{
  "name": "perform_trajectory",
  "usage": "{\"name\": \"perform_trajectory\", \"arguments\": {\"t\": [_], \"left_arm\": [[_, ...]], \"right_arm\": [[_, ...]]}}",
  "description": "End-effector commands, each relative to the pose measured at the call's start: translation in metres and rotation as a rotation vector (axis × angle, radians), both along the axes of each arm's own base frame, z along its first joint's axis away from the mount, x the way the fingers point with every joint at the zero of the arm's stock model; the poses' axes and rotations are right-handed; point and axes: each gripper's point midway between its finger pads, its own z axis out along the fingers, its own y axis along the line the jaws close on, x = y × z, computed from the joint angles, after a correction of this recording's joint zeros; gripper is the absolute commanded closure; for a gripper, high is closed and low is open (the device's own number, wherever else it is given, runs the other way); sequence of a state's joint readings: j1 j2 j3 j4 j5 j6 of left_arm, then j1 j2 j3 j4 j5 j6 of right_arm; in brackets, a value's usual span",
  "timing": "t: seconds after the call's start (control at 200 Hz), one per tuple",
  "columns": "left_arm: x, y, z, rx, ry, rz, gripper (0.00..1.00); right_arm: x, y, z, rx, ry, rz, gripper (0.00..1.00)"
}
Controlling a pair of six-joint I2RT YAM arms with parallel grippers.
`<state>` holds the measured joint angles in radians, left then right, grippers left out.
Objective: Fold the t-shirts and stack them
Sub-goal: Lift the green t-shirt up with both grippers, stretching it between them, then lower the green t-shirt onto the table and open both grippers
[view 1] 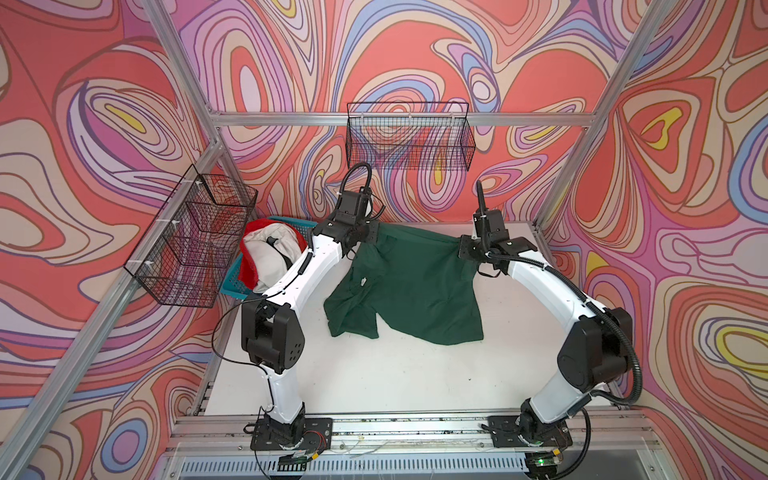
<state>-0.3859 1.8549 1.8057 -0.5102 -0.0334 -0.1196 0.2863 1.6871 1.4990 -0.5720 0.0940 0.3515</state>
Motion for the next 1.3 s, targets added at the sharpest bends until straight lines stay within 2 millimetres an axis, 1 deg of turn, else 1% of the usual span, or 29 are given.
{"name": "perform_trajectory", "arguments": {"t": [0.0, 0.05, 0.055, 0.075, 0.09, 0.16, 0.21, 0.25, 0.351, 0.451, 0.526, 0.586, 0.616, 0.661, 0.741, 0.796, 0.841, 0.911, 0.952, 0.982, 1.082, 1.162, 1.222, 1.247, 1.292], "left_arm": [[-0.027, 0.008, 0.052, -0.052, -0.079, -0.015, 1.0], [-0.046, 0.014, 0.063, -0.071, -0.118, 0.003, 1.0], [-0.048, 0.015, 0.066, -0.075, -0.128, 0.005, 1.0], [-0.055, 0.017, 0.064, -0.081, -0.132, 0.009, 1.0], [-0.063, 0.019, 0.071, -0.093, -0.153, 0.011, 1.0], [-0.098, 0.027, 0.088, -0.134, -0.21, 0.012, 1.0], [-0.127, 0.032, 0.104, -0.15, -0.257, -0.002, 1.0], [-0.151, 0.034, 0.117, -0.15, -0.292, -0.019, 1.0], [-0.209, 0.037, 0.147, -0.134, -0.362, -0.072, 1.0], [-0.256, 0.038, 0.17, -0.123, -0.407, -0.146, 1.0], [-0.279, 0.044, 0.185, -0.142, -0.422, -0.174, 1.0], [-0.291, 0.051, 0.198, -0.178, -0.437, -0.182, 1.0], [-0.295, 0.054, 0.205, -0.195, -0.448, -0.184, 1.0], [-0.303, 0.059, 0.221, -0.226, -0.479, -0.195, 1.0], [-0.313, 0.065, 0.245, -0.262, -0.521, -0.21, 1.0], [-0.315, 0.064, 0.253, -0.255, -0.538, -0.222, 1.0], [-0.309, 0.065, 0.255, -0.225, -0.541, -0.206, 1.0], [-0.293, 0.061, 0.247, -0.142, -0.517, -0.174, 1.0], [-0.279, 0.058, 0.239, -0.097, -0.505, -0.139, 1.0], [-0.268, 0.054, 0.232, -0.065, -0.499, -0.118, 1.0], [-0.232, 0.023, 0.192, -0.011, -0.427, -0.138, 1.0], [-0.2, 0.003, 0.154, -0.054, -0.309, -0.166, 1.0], [-0.172, -0.003, 0.125, -0.079, -0.251, -0.154, 1.0], [-0.16, -0.004, 0.112, -0.069, -0.23, -0.148, 1.0], [-0.14, -0.006, 0.093, -0.049, -0.211, -0.132, 1.0]], "right_arm": [[-0.003, 0.007, 0.055, 0.024, -0.119, 0.057, 1.0], [-0.014, 0.006, 0.066, 0.032, -0.131, 0.071, 1.0], [-0.015, 0.006, 0.067, 0.033, -0.134, 0.071, 1.0], [-0.021, 0.005, 0.072, 0.037, -0.139, 0.076, 1.0], [-0.026, 0.005, 0.076, 0.043, -0.141, 0.081, 1.0], [-0.053, 0.013, 0.093, 0.122, -0.14, 0.151, 1.0], [-0.074, 0.011, 0.107, 0.145, -0.147, 0.159, 1.0], [-0.089, 0.007, 0.114, 0.154, -0.151, 0.153, 1.0], [-0.122, -0.014, 0.136, 0.122, -0.189, 0.107, 1.0], [-0.15, -0.024, 0.167, 0.109, -0.236, 0.108, 1.0], [-0.164, -0.031, 0.193, 0.099, -0.276, 0.11, 1.0], [-0.17, -0.037, 0.208, 0.082, -0.301, 0.095, 1.0], [-0.171, -0.04, 0.214, 0.072, -0.308, 0.083, 1.0], [-0.173, -0.044, 0.221, 0.067, -0.315, 0.065, 1.0], [-0.177, -0.044, 0.232, 0.078, -0.335, 0.066, 1.0], [-0.178, -0.043, 0.236, 0.09, -0.342, 0.074, 1.0], [-0.177, -0.041, 0.233, 0.092, -0.338, 0.079, 1.0], [-0.169, -0.04, 0.216, 0.077, -0.301, 0.076, 1.0], [-0.163, -0.038, 0.202, 0.064, -0.268, 0.077, 1.0], [-0.157, -0.038, 0.187, 0.053, -0.234, 0.073, 1.0], [-0.14, -0.036, 0.141, 0.028, -0.148, 0.053, 1.0], [-0.127, -0.032, 0.104, 0.018, -0.08, 0.052, 1.0], [-0.118, -0.027, 0.076, 0.012, -0.028, 0.056, 1.0], [-0.113, -0.026, 0.067, 0.008, -0.009, 0.056, 1.0], [-0.105, -0.026, 0.049, -0.005, 0.024, 0.049, 1.0]]}}
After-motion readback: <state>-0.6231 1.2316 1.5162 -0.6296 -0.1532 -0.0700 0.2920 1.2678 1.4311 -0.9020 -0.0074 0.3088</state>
